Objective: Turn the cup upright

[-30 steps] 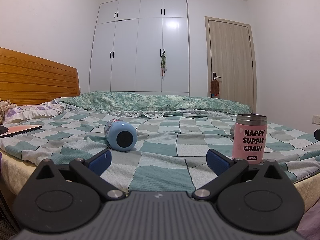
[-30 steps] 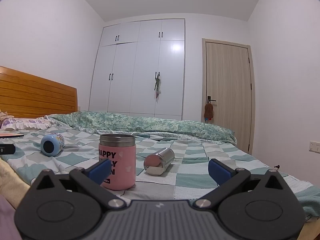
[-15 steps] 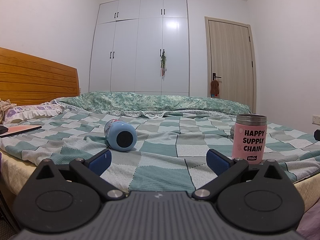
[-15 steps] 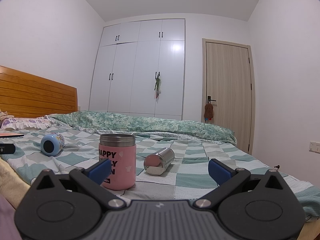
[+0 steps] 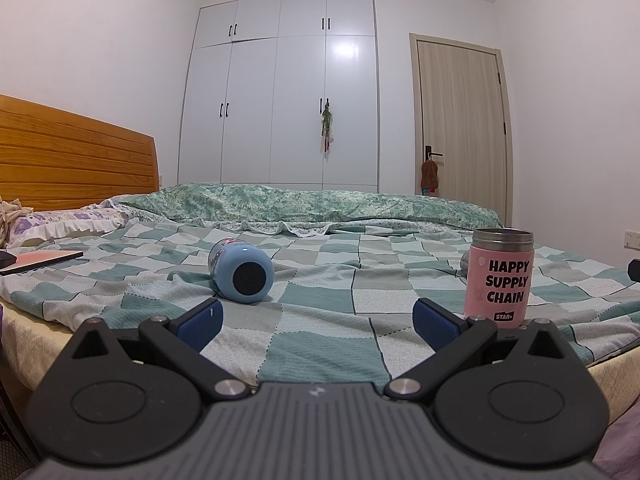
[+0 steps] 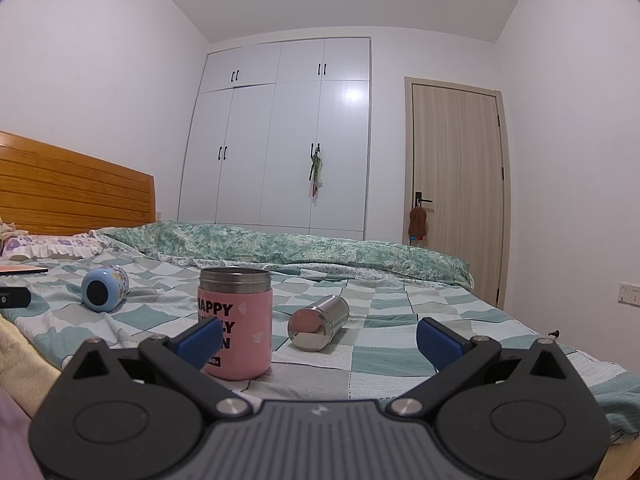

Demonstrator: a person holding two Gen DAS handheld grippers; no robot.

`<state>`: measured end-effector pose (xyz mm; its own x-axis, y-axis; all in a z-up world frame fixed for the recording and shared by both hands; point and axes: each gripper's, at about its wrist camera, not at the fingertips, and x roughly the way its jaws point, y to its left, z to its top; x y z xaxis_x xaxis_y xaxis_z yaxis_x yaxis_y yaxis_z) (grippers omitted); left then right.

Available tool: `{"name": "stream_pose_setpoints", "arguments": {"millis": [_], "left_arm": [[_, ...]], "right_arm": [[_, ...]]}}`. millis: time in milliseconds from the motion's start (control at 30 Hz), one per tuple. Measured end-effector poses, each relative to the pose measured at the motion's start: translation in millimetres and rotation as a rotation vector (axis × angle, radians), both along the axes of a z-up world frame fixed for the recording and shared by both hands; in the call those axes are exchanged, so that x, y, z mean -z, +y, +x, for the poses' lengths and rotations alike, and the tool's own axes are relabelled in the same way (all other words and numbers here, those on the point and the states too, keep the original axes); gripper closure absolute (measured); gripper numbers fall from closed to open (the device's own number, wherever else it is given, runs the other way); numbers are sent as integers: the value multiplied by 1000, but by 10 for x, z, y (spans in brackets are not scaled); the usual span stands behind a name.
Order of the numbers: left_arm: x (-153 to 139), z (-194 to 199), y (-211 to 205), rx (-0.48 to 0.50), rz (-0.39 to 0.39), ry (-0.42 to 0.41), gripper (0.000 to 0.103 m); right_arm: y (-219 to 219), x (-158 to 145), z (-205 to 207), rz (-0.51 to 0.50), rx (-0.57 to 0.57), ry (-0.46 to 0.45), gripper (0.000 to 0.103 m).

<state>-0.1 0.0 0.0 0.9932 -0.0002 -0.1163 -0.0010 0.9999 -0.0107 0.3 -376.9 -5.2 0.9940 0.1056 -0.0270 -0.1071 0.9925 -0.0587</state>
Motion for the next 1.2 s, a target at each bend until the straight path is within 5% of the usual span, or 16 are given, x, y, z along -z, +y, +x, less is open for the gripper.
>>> {"name": "stream_pose_setpoints", "arguments": {"millis": [900, 1067, 1200], "left_arm": [[-17, 47, 9, -1, -8, 7, 0], [-106, -1, 135, 44, -65, 0, 0], [-247, -4, 251, 32, -34, -17, 0]], "right_arm": [[50, -5, -15, -2, -8, -14, 0], [185, -95, -106, -19, -107, -53, 0], [449, -282, -74, -41, -211, -80, 0]]}}
